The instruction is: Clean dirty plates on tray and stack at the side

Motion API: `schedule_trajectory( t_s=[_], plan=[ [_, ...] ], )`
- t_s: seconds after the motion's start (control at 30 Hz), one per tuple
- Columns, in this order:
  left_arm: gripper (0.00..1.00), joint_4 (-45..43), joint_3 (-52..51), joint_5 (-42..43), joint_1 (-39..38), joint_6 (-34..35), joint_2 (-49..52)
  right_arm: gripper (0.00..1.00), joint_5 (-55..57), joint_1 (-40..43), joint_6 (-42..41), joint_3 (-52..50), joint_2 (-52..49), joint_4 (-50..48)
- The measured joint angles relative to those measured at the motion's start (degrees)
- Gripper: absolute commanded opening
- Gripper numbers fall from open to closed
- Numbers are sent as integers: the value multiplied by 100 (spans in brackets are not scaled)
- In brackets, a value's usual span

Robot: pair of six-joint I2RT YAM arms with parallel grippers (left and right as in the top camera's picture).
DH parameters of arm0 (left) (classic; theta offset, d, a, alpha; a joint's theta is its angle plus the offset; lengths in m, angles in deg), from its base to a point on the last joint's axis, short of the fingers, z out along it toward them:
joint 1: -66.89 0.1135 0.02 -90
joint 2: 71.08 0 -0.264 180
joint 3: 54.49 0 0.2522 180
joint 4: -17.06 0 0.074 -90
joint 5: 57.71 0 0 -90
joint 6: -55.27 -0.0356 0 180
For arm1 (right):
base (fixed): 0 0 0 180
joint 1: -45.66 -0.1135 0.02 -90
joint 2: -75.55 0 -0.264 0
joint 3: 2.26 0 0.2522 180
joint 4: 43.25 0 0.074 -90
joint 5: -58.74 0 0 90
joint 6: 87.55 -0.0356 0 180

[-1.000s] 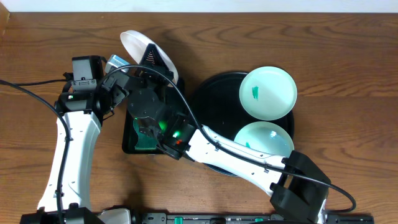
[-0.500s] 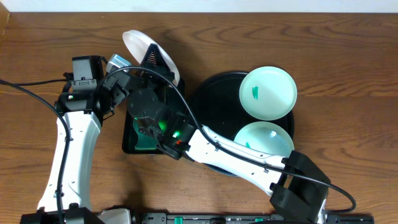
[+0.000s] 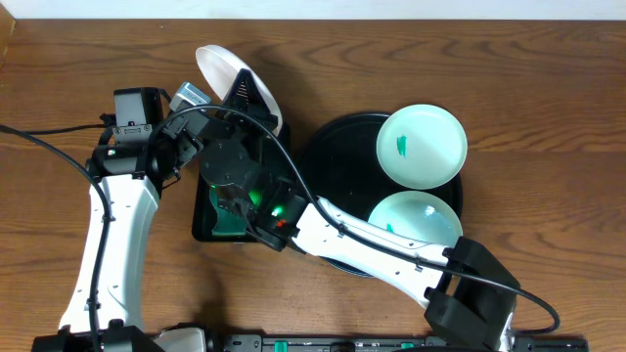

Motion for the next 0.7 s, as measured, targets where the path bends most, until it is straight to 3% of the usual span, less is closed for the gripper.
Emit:
schedule_trajectory(
  t_s=[0.7],
  plan=[
    [80, 0, 0, 0, 0, 0, 0, 1, 363, 48, -404, 0, 0, 2]
  ],
)
